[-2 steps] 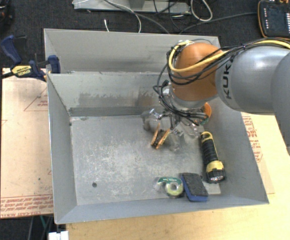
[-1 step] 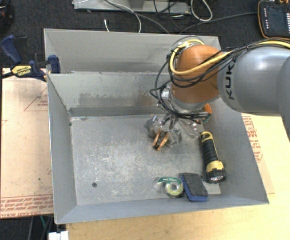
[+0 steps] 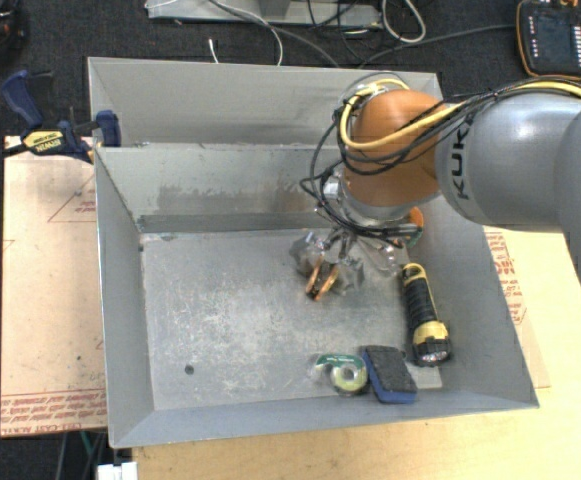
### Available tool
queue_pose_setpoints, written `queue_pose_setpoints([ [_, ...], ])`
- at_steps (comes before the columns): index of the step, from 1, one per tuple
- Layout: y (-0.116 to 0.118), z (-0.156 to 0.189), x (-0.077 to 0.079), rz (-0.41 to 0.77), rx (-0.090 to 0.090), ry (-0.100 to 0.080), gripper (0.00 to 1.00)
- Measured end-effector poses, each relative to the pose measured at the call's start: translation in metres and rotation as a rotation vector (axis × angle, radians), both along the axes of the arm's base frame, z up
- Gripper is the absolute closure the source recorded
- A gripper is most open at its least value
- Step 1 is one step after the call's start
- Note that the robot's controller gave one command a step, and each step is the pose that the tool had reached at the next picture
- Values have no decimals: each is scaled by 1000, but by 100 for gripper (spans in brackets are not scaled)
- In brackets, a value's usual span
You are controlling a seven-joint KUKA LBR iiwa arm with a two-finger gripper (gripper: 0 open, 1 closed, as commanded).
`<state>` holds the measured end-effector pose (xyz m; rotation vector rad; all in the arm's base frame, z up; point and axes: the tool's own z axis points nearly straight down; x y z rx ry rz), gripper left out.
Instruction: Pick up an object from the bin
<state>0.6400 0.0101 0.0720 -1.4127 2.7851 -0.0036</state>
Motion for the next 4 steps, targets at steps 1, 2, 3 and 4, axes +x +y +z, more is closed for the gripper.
queue_pose_setpoints([
  [1, 0, 7, -1, 0, 0, 4, 100],
  [2, 1, 32, -2, -2, 1, 4, 100],
  [3, 1, 63, -2, -5, 2, 3, 100],
  [4, 2, 82, -1, -7, 3, 0, 100],
])
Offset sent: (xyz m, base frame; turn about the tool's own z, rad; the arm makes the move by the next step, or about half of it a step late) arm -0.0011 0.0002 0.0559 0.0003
